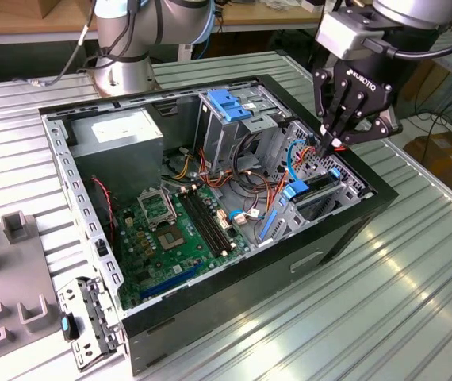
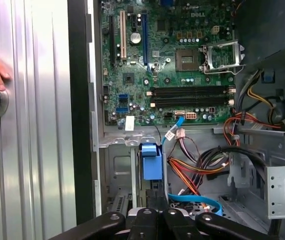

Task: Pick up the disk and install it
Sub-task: 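Insert the disk into the insertion slot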

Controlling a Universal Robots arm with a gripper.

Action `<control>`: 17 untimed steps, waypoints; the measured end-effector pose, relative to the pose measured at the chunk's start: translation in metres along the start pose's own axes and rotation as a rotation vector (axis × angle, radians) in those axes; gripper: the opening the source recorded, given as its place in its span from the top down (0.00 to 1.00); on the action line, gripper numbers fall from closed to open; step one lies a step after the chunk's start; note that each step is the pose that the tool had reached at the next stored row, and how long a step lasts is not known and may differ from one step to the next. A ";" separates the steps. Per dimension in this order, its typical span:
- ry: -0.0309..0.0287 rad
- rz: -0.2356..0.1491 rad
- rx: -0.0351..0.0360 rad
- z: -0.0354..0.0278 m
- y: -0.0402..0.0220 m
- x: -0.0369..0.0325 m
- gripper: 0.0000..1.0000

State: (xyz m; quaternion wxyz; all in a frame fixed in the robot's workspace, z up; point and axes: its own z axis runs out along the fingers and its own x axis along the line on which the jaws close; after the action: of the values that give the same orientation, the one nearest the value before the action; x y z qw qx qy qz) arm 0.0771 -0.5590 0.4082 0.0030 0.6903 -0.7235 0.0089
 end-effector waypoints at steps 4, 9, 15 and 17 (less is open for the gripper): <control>0.0000 0.000 0.0000 0.0081 -0.0085 -0.0002 0.89; 0.0000 0.000 0.0000 0.0184 -0.0180 -0.0006 0.89; 0.0000 0.000 0.0000 0.0310 -0.0208 -0.0003 0.89; 0.0000 0.000 0.0000 0.0382 -0.0208 -0.0003 0.89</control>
State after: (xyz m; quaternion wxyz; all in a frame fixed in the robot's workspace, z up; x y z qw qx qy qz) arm 0.0982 -0.5603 0.3702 0.0030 0.6903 -0.7235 0.0088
